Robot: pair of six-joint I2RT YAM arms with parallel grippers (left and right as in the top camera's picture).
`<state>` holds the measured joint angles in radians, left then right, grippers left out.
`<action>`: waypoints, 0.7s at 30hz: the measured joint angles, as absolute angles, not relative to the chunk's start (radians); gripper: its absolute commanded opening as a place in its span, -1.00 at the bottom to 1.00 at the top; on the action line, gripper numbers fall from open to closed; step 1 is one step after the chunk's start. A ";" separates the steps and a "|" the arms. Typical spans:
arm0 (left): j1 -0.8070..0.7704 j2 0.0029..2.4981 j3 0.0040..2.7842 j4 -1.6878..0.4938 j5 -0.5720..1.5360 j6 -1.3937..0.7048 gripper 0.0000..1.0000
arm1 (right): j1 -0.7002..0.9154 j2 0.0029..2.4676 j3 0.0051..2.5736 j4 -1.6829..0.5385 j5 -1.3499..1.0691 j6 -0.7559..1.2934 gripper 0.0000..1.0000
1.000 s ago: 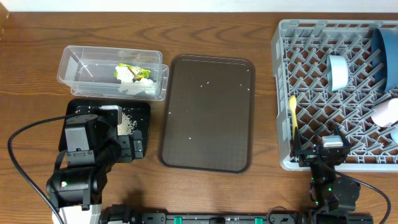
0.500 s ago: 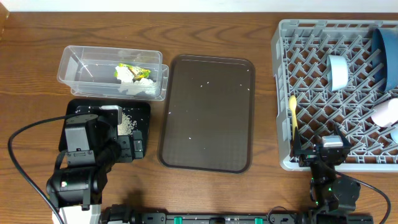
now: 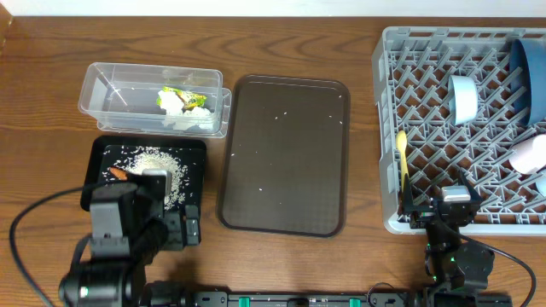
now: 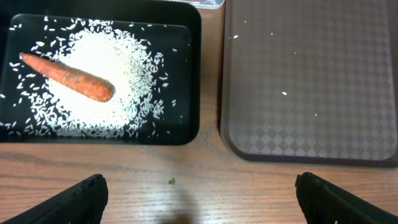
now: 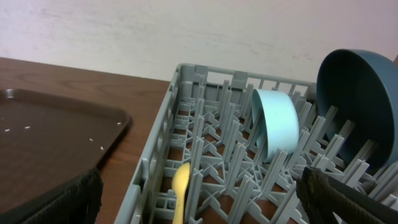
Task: Sort waste into correct bins and load items into the dishwasher rack
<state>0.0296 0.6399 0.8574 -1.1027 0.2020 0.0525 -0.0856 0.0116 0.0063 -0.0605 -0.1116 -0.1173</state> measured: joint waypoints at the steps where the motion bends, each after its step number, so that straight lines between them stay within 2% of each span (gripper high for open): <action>1: 0.030 0.622 0.857 -1.108 0.202 0.052 0.96 | -0.086 0.012 0.006 -0.060 -0.112 -0.117 0.98; 6: 0.030 0.560 0.857 -1.116 0.175 0.053 0.96 | -0.086 0.012 0.006 -0.060 -0.112 -0.117 0.98; 10: 0.030 0.492 0.817 -1.033 0.132 0.053 0.96 | -0.086 0.012 0.006 -0.060 -0.112 -0.117 0.98; 21: 0.030 0.204 0.398 -0.535 0.073 0.053 0.96 | -0.086 0.012 0.006 -0.060 -0.112 -0.118 0.98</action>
